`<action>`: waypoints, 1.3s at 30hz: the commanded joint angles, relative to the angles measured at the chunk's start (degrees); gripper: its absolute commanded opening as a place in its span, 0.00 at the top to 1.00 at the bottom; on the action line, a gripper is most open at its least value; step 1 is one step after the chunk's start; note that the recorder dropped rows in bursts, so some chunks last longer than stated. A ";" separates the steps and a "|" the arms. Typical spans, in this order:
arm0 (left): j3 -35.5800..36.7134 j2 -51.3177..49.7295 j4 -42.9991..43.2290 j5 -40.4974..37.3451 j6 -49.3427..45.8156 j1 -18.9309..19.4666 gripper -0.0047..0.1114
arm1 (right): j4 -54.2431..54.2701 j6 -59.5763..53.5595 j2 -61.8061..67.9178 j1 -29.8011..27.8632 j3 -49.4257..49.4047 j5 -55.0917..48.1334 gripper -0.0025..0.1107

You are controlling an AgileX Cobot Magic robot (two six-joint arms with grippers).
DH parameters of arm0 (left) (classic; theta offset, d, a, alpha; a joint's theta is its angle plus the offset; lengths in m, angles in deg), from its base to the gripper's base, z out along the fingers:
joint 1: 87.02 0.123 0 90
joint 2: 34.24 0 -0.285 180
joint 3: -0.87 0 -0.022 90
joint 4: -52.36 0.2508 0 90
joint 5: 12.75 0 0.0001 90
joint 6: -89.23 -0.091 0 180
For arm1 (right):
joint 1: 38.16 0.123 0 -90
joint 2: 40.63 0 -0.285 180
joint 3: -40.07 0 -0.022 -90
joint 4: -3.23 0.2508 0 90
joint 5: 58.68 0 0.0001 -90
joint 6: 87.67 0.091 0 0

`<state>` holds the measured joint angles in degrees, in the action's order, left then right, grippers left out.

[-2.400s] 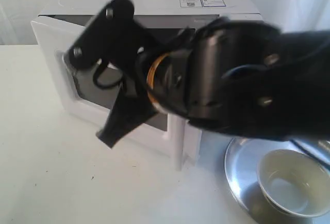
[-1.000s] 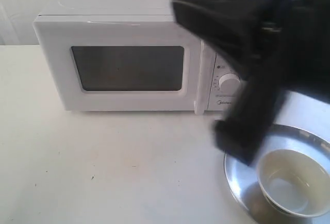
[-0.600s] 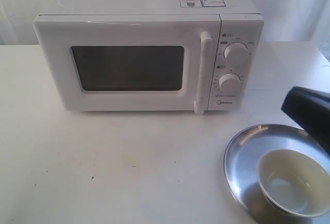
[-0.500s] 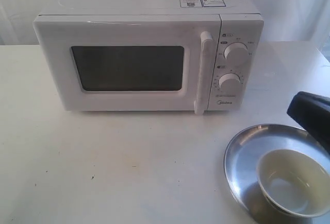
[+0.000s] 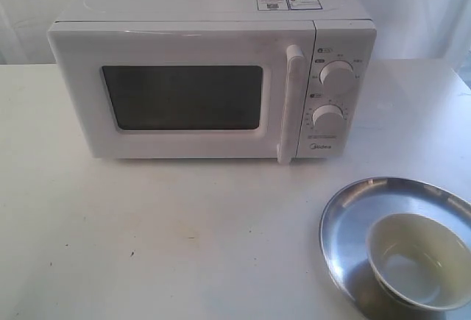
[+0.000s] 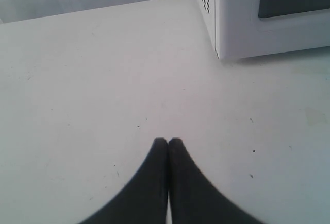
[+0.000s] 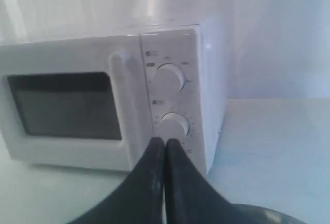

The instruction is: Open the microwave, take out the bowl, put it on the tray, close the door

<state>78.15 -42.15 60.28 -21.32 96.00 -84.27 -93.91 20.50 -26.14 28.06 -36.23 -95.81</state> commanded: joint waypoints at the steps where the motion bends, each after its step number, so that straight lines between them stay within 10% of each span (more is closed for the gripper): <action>1: -0.06 0.12 -0.19 0.04 0.38 -0.05 0.96 | -1.28 -5.23 -6.70 -13.46 -0.92 10.30 0.98; 18: -0.06 0.12 -0.19 -0.04 0.38 -0.05 0.96 | -2.81 -4.90 -6.70 -55.82 -0.92 43.62 0.98; 29: -0.06 0.12 -0.19 -0.04 0.38 -0.05 0.96 | -2.81 -8.72 -6.70 -57.45 -0.92 44.03 0.98; 35: -0.06 0.12 -0.19 -0.04 0.38 -0.05 0.96 | 66.21 -75.00 -6.70 -57.45 -0.92 35.10 0.98; 39: -0.06 0.12 -0.19 -0.04 0.38 -0.05 0.96 | 85.32 -94.39 -6.70 -57.45 -0.92 34.38 0.98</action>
<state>78.15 -42.15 60.28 -21.32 96.00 -84.27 -21.69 -60.49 -32.47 -29.00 -36.75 -60.21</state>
